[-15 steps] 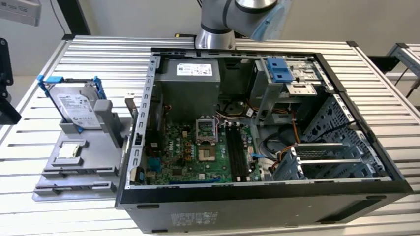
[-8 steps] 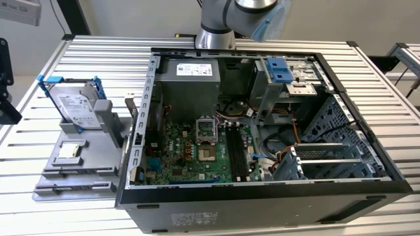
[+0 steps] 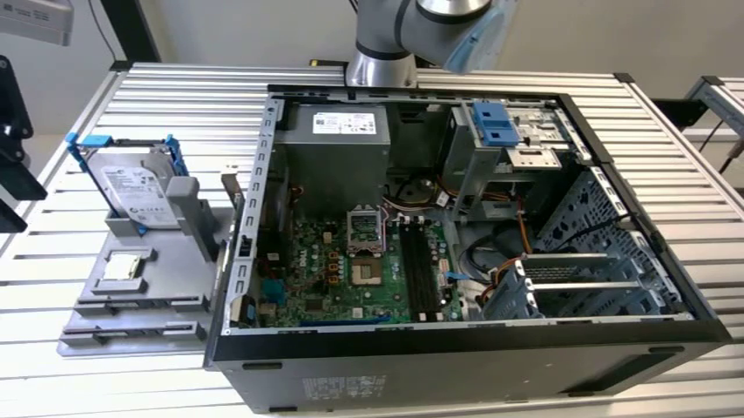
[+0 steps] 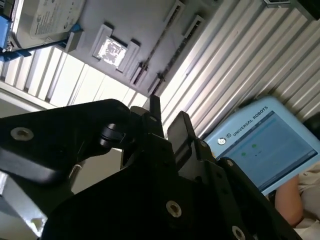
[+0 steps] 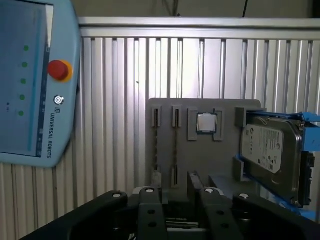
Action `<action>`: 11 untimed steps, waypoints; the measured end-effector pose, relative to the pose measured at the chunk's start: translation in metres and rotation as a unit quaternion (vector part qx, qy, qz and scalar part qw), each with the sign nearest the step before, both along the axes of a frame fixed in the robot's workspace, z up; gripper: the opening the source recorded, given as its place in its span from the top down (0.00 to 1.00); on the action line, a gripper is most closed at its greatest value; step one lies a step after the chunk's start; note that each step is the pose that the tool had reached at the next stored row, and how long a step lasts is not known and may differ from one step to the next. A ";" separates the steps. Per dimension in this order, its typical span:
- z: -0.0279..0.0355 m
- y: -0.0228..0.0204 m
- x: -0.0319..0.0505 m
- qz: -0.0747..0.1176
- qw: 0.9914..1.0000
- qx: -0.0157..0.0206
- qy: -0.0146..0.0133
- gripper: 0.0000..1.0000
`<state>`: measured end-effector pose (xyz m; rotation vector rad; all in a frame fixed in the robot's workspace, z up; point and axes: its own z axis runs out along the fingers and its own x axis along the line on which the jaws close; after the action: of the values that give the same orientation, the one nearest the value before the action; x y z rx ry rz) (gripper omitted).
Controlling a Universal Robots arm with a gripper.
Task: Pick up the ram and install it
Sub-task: 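Pick up the ram and move it above insertion slot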
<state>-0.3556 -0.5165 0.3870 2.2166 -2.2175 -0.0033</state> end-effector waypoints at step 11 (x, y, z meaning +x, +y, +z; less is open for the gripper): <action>-0.0068 0.0000 0.0000 0.001 1.000 0.002 0.000 0.00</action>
<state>-0.3555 -0.5165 0.3802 2.2203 -2.2180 -0.0067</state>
